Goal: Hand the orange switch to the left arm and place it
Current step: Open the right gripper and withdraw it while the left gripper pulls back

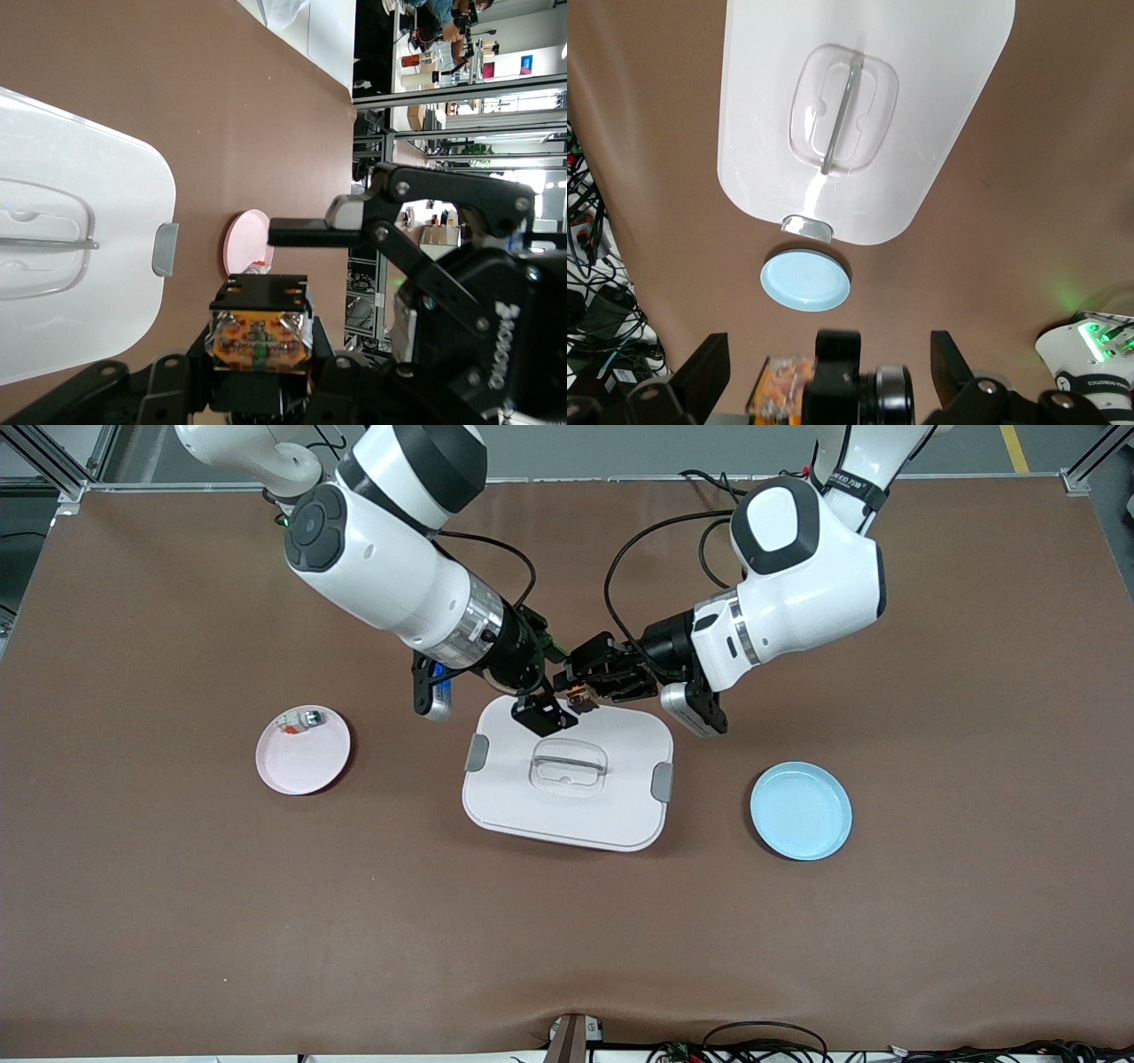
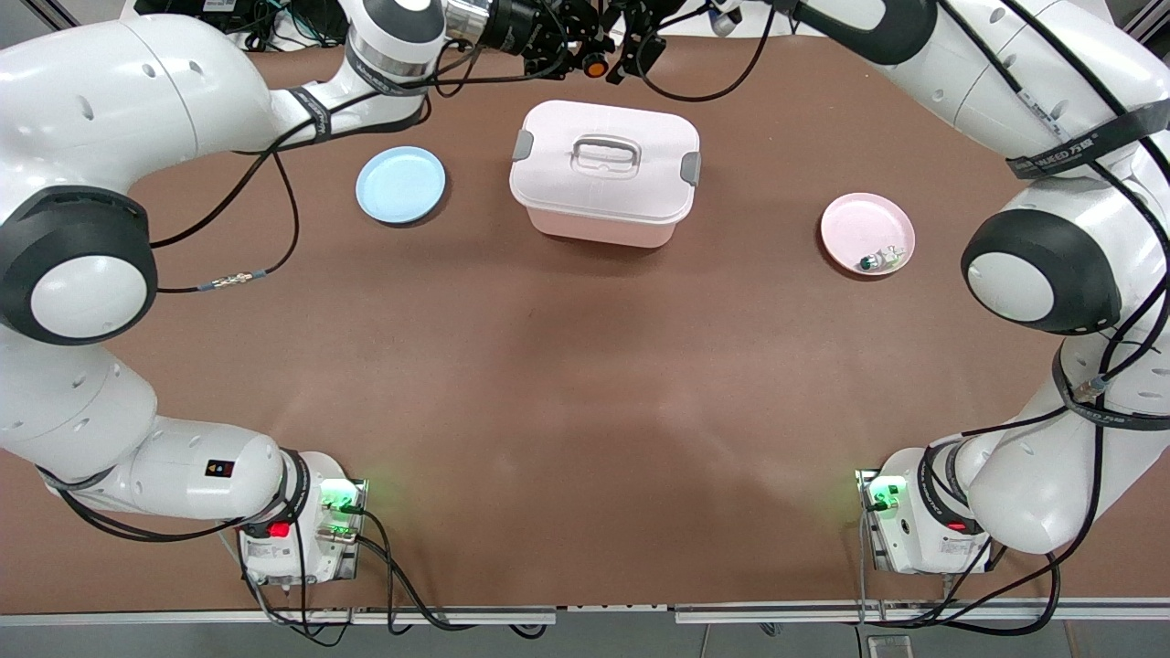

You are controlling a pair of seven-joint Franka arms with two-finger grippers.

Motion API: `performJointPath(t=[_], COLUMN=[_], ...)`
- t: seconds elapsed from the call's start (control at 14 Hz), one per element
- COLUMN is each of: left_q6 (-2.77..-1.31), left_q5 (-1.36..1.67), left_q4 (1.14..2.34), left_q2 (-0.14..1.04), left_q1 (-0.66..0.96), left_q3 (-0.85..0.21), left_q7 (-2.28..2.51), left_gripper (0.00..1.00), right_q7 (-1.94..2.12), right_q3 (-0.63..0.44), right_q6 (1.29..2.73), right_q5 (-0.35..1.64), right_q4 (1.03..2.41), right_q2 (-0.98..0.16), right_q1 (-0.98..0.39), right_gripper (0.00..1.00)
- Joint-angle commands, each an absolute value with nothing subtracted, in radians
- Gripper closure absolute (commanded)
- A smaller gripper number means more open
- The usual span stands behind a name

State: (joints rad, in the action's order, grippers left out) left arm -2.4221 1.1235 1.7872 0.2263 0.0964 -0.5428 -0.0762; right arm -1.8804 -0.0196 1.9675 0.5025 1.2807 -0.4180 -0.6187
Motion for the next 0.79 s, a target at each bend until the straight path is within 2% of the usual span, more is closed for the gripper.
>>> performJointPath(t=[0.0, 0.71], left_q6=[-2.359, -2.06], left_q5=[1.12, 0.793], left_q4=[1.801, 1.786], left_q2=[0.169, 0.032], left_q1=[0.065, -0.041], left_q3=[-0.543, -0.54], left_q7=[-0.069, 0.038], left_gripper=[1.0, 1.0], right_q7=[-1.816, -1.449], right_q3=[-0.012, -0.018], right_q6=[1.846, 1.471], right_q5=[0.518, 0.515], right_q4=[1.209, 1.2], right_q2=[-0.428, -0.405], right_q1=[-0.562, -0.379], right_gripper=[0.0, 0.0])
